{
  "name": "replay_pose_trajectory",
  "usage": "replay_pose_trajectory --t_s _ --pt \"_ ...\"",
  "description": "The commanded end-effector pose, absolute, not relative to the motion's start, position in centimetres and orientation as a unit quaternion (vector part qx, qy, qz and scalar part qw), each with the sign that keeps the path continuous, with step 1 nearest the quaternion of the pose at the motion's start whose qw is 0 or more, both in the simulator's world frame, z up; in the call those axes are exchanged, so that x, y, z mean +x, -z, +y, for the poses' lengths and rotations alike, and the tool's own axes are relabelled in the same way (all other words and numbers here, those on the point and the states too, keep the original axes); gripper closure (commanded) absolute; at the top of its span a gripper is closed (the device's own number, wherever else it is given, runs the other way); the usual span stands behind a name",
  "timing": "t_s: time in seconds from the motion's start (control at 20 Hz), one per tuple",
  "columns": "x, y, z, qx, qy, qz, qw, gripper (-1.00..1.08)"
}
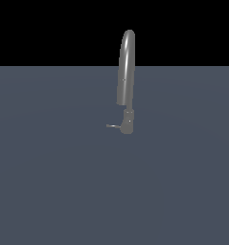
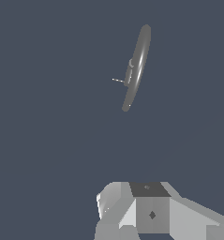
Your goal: Turn on the faucet by rotating a designated handle.
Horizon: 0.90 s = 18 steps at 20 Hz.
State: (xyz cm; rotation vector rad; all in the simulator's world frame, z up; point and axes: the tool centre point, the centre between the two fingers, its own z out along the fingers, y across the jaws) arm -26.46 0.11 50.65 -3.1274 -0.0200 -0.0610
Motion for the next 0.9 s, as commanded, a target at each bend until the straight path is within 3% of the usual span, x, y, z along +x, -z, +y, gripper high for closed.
replay_pose_trajectory --t_s 0.0,0.4,0.85 --pt "-26.5 -50.7 0.1 -1.000 0.019 -0.006 0.007 1.08" --pt "-25.4 -49.7 0.8 -0.999 0.016 -0.039 -0.025 1.08" --pt "-22.2 -46.3 3.1 -0.981 0.005 -0.146 -0.128 1.08"
